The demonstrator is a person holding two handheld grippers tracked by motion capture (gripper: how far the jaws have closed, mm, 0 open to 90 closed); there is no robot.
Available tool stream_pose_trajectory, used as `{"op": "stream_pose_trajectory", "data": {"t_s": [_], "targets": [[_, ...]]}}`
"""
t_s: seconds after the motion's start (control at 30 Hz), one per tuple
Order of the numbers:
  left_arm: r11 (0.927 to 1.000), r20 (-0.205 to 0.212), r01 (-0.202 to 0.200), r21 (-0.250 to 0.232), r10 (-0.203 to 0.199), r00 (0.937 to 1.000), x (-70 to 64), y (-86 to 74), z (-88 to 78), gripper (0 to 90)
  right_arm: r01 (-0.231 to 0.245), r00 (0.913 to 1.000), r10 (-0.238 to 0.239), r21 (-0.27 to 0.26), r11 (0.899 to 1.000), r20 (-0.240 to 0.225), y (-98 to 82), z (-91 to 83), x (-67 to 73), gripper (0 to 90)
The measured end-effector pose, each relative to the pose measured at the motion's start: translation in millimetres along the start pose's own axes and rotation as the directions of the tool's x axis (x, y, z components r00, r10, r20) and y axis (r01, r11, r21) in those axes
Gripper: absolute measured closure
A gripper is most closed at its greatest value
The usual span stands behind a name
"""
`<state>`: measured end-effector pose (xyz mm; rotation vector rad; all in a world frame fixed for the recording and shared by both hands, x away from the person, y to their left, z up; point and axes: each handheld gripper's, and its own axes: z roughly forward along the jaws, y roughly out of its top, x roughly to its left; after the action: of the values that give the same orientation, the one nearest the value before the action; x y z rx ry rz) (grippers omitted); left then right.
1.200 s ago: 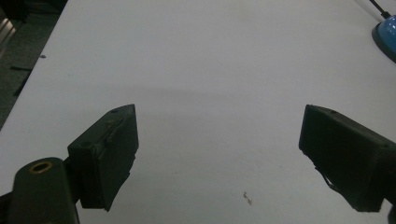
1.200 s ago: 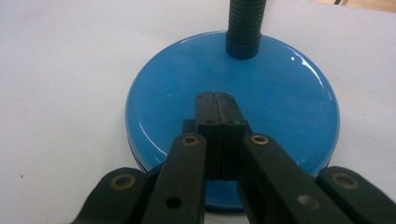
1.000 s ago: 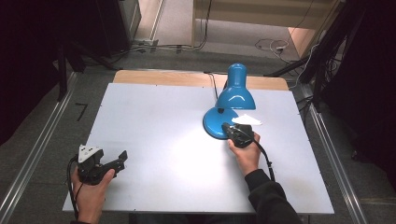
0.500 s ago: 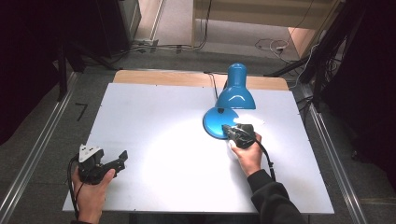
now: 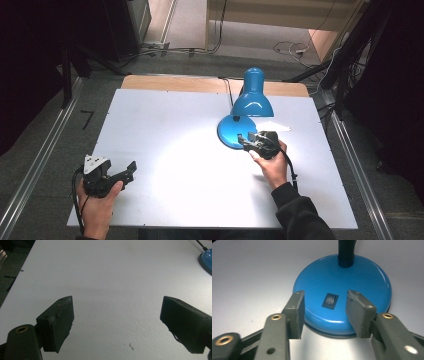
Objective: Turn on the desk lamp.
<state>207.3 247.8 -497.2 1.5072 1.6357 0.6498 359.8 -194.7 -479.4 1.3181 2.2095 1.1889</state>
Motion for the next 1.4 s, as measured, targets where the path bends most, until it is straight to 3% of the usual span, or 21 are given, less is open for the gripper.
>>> {"op": "stream_pose_trajectory", "data": {"t_s": [0.03,0.2,0.63,1.4], "targets": [[1.0000,-0.001,0.000,0.000,0.000,1.0000,0.2,0.0,0.1,12.2,0.005,1.0000,-0.005,0.006,1.000,0.003,-0.1,-2.3,0.0,31.3],[1.0000,-0.001,0.003,0.001,-0.003,1.0000,0.5,-0.1,0.7,12.2,0.018,0.9998,-0.018,-0.004,1.000,0.009,-0.3,-10.0,0.6,18.3],[1.0000,0.002,0.004,0.007,-0.004,1.0000,0.2,0.0,2.4,12.2,0.010,0.9999,-0.010,0.004,1.000,0.010,-8.9,-18.9,-4.7,14.9],[1.0000,0.003,-0.003,-0.003,0.003,1.0000,-0.7,0.3,-1.2,12.2,-0.006,0.9978,0.006,0.007,1.000,0.067,-29.1,-47.0,-24.5,13.5]]}}
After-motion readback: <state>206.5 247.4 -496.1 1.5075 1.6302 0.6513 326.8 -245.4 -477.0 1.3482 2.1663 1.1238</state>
